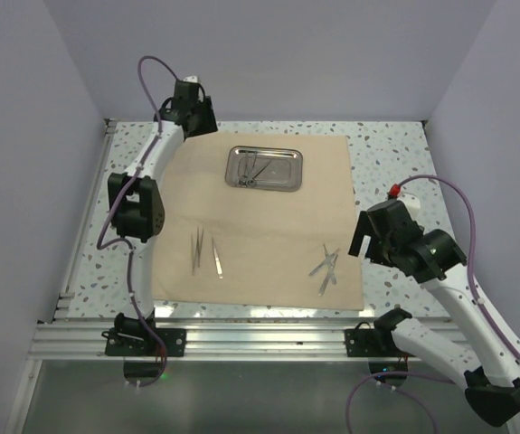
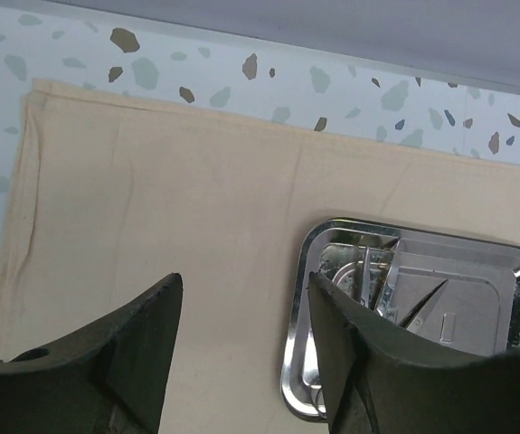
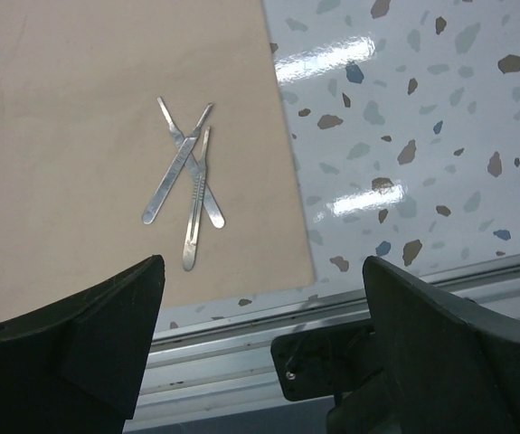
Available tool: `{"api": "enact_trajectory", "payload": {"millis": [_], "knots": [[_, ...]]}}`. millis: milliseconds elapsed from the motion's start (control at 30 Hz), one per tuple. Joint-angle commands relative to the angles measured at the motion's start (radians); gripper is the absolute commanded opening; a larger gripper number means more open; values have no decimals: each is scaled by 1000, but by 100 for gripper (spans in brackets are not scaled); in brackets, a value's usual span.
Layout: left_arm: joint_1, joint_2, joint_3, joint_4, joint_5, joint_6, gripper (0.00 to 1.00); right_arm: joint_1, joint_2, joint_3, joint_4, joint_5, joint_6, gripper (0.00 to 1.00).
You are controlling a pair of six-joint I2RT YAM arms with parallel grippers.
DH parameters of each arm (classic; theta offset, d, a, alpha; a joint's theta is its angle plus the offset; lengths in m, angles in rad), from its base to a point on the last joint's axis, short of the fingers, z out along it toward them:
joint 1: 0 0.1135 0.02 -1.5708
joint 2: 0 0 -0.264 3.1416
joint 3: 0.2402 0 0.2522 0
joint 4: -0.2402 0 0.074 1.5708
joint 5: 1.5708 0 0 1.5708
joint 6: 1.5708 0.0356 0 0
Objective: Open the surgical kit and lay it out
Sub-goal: Pick up the medical item from the container.
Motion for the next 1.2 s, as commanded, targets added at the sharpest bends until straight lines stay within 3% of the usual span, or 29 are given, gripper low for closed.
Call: {"api": "enact_trajectory", "payload": {"millis": [0, 467, 667, 1167], "knots": [[5, 50, 37, 53, 41, -9, 61, -1, -7, 1, -48, -7, 45, 95], [-133, 89, -39, 73, 67, 5, 56, 1, 7, -36, -19, 5, 79, 95], [-161, 176, 40, 54, 67, 13, 56, -1, 10, -37, -14, 18, 70, 96], [-222, 288, 137, 3, -145, 80, 50, -1, 55, -16, -25, 36, 27, 97]]}}
